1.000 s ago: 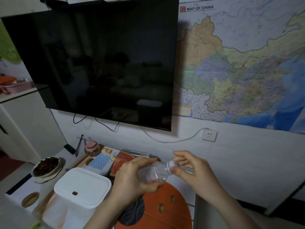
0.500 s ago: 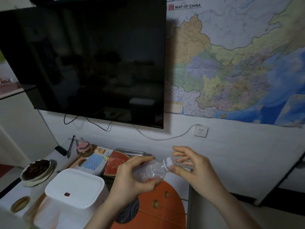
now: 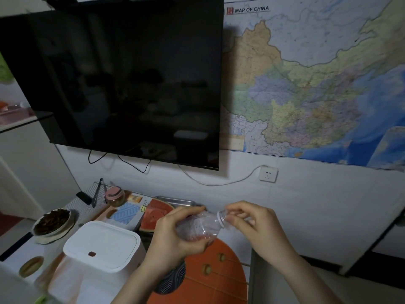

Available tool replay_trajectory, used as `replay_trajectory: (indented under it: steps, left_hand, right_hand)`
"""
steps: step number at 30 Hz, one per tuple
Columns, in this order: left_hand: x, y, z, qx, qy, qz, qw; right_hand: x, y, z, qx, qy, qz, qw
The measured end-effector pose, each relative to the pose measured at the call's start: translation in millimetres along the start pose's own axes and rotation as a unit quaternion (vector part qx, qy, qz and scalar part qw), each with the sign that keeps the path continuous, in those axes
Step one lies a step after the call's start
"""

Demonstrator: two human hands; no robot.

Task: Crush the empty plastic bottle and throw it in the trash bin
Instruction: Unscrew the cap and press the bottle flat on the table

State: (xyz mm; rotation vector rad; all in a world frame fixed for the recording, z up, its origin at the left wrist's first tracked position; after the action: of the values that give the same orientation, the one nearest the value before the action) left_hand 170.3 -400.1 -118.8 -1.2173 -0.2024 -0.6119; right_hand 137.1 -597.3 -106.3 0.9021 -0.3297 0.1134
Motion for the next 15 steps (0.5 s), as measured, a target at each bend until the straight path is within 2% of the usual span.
replay_trajectory:
  steps: [2, 6, 15]
  left_hand:
    - [1, 0, 0, -0.004, -0.01, 0.002, 1.0]
    - [4, 7, 6, -0.006, -0.02, 0.023, 1.0]
    - [-7, 24, 27, 0.0, -0.032, 0.053, 0.998]
  right_hand:
    - [1, -1, -4, 0.026, -0.007, -0.014, 1.0]
    - [-1, -4, -24, 0.185, -0.003, -0.081, 0.979]
    - [12, -10, -49, 0.202, -0.007, -0.057, 0.978]
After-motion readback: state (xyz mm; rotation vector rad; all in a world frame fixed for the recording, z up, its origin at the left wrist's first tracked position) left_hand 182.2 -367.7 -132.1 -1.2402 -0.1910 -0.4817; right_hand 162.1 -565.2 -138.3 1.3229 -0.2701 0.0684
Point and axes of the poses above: each hand's wrist, its own x-axis towards the middle knuckle, its own z-axis out of the back of the hand, y = z × x, the point moved 3 cm from there along x, towards the middle knuckle, and after that the axes turned 9 degrees about -x, right-handed, at the moved point
